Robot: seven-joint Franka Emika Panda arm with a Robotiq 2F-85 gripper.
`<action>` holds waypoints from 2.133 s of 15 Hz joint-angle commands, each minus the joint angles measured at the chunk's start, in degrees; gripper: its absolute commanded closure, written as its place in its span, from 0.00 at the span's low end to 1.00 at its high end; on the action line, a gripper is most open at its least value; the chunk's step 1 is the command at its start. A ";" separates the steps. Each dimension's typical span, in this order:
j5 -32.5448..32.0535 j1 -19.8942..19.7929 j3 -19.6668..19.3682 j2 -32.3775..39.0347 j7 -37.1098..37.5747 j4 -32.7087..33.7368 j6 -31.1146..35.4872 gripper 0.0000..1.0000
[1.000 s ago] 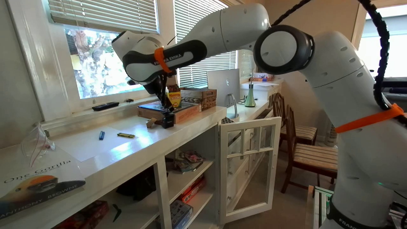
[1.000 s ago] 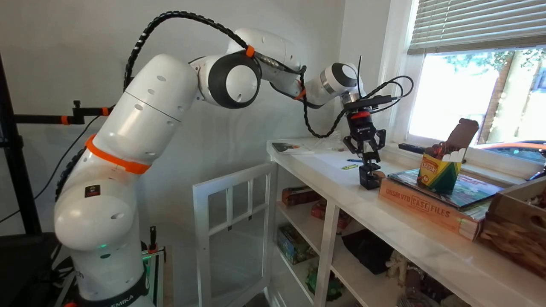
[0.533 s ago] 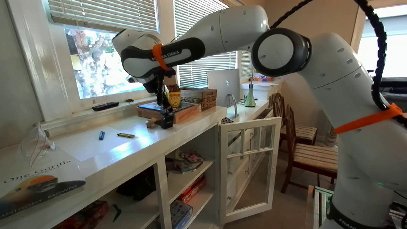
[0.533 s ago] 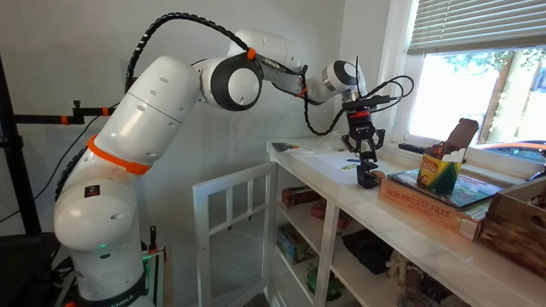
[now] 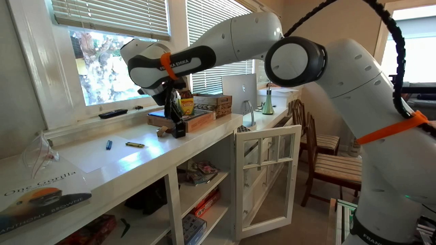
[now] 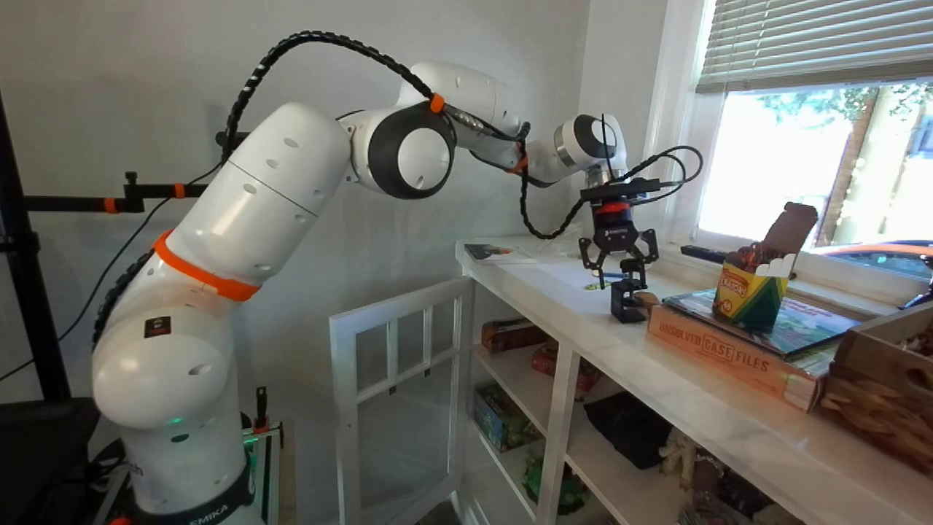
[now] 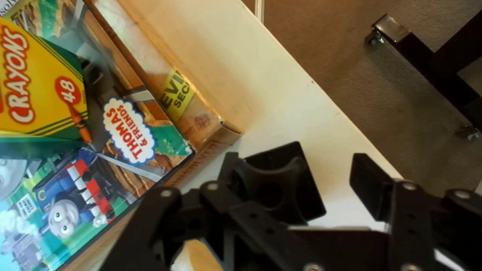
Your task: Turn the black object to the right continuously
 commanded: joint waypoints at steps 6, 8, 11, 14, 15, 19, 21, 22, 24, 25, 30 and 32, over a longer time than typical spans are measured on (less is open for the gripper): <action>0.41 0.35 0.11 2.20 4.06 3.10 1.64 0.00; -0.79 0.83 -0.03 1.85 3.33 3.10 2.10 0.00; -1.88 1.43 -0.25 1.29 4.48 3.35 3.08 0.00; -0.80 1.39 -0.03 0.76 7.26 4.09 3.91 0.00; -0.30 1.32 0.07 0.46 8.82 4.32 4.30 0.00; 2.85 0.80 0.87 -1.88 15.25 4.22 4.88 0.00; 5.21 0.49 1.50 -4.26 18.47 2.75 6.24 0.00; 6.02 0.42 1.67 -5.39 19.98 1.94 7.30 0.00; 7.45 0.27 2.24 -8.38 22.57 -0.82 9.70 0.00; 7.27 0.49 2.22 -10.11 24.41 -2.98 11.78 0.00; 5.35 1.49 1.36 -18.74 39.60 -15.56 21.52 0.00; 6.78 1.18 1.69 -21.87 43.93 -20.51 22.02 0.00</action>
